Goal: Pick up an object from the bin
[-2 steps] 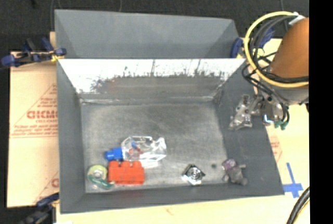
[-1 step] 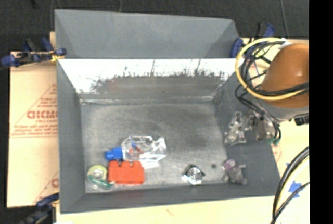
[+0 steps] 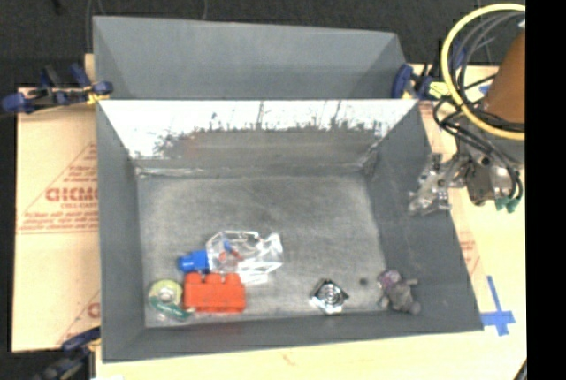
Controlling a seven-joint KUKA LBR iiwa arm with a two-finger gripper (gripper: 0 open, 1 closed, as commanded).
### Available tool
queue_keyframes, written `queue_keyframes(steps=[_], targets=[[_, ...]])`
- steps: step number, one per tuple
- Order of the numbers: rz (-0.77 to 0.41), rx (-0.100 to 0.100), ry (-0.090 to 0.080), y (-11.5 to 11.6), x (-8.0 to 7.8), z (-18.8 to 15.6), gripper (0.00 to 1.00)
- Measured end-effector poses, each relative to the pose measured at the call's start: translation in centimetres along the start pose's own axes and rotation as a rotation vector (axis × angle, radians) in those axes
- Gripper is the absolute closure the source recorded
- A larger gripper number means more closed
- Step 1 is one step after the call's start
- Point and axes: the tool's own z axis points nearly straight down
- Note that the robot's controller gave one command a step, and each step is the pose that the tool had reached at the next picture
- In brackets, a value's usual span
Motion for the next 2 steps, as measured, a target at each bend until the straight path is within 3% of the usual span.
queue_keyframes(steps=[1, 2], targets=[[-0.136, -0.003, 0.015, -3.9, 0.9, 11.2, 1.00], [-0.023, -0.003, 0.006, -2.6, -1.9, 10.6, 1.00]])
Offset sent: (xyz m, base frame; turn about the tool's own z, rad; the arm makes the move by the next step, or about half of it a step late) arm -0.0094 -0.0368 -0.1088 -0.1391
